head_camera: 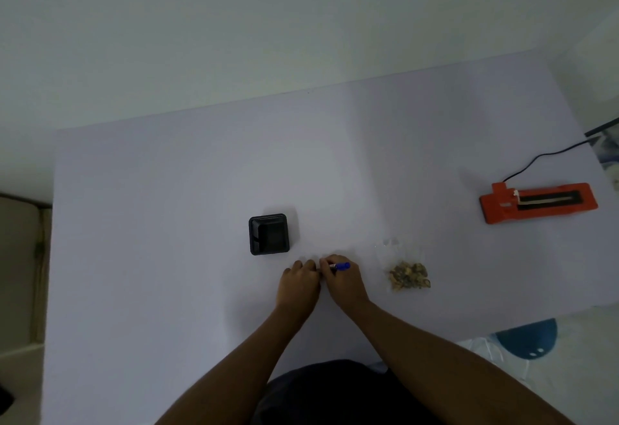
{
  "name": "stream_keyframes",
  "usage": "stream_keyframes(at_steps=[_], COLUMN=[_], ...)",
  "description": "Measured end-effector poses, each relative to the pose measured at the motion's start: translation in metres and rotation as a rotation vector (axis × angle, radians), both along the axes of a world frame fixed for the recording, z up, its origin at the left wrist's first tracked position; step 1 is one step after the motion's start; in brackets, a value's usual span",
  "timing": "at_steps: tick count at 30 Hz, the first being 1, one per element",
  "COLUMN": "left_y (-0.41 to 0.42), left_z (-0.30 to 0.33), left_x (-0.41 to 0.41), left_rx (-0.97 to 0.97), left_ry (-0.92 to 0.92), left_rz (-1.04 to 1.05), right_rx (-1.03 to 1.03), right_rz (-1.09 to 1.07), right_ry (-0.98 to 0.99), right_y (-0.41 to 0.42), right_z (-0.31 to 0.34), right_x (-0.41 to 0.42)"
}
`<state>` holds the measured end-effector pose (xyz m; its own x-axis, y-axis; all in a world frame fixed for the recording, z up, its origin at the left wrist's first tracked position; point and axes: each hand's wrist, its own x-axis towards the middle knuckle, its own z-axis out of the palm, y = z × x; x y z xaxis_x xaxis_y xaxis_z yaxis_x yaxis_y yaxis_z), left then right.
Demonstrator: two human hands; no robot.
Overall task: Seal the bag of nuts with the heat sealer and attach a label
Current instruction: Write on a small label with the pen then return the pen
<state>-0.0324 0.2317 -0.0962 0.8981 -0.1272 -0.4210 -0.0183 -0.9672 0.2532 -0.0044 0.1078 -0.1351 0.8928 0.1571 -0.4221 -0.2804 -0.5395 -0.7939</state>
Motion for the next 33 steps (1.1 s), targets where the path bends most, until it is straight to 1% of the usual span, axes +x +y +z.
stream_keyframes(at_steps=[11,17,28,31,33], left_y=[-0.0029,-0.0033,-0.0033,-0.0037,-0.0043], left_z=[-0.0004,-0.001,-0.0002,-0.0002,0.0002], left_x=[-0.0019,-0.001,0.0002,0.0014,0.0017], left_rx=[0.035,0.043,0.05,0.05,0.052], left_ry=[0.004,-0.009,-0.006,-0.004,0.004], left_rz=[-0.01,-0.013,-0.022,-0.021,-0.021], right_rx=[-0.013,-0.035,-0.049,-0.057,-0.046], right_rz=[-0.004,0.0,-0.037,-0.091,-0.088], right_ry=[0.011,-0.013,-0.025,-0.026,-0.019], right_y=[-0.0038,-0.0071,-0.0066,-0.007,-0.005], right_z=[0.001,-0.0007,0.0008,0.0033,0.0041], right_x=[-0.0011,-0.0025,-0.0031,-0.0015,-0.0003])
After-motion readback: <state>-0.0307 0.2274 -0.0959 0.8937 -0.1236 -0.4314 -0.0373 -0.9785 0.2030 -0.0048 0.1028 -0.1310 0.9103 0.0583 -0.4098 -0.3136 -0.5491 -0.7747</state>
